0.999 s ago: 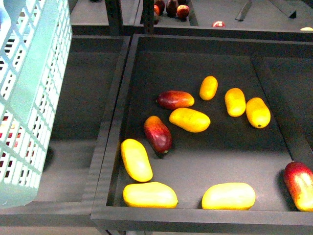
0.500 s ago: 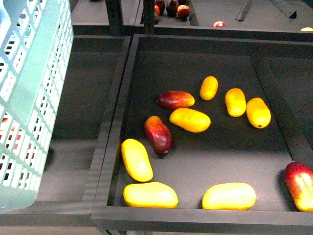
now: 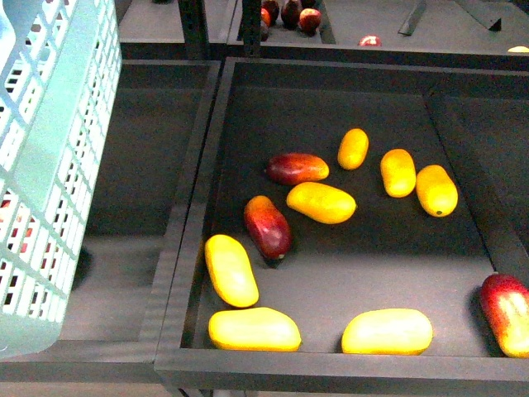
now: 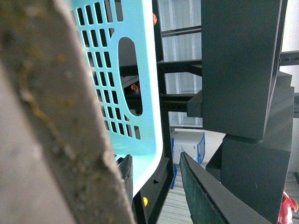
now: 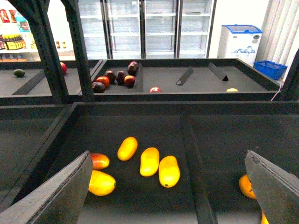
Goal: Pick mango and avocado into basket
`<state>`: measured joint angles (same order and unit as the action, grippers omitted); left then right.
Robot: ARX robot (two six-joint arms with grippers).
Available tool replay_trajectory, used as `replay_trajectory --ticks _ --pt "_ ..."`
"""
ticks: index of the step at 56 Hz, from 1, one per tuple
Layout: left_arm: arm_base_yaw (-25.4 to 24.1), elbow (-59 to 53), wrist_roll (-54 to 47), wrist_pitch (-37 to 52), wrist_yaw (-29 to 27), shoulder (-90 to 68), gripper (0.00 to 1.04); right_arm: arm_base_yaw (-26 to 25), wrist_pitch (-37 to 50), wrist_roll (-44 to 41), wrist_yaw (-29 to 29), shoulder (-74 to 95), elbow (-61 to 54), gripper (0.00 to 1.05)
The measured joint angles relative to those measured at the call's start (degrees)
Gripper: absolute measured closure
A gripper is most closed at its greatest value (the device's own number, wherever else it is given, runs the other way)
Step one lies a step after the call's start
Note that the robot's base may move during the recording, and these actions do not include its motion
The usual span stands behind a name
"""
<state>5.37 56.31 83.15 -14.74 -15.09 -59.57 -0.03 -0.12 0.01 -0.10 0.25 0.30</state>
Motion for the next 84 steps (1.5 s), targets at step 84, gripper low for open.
replay_trajectory --ticks 84 --pt "9.0 12.5 -65.2 -4.2 34.8 -23.6 0.93 0.0 0.0 0.0 0.0 0.0 0.0 0.08"
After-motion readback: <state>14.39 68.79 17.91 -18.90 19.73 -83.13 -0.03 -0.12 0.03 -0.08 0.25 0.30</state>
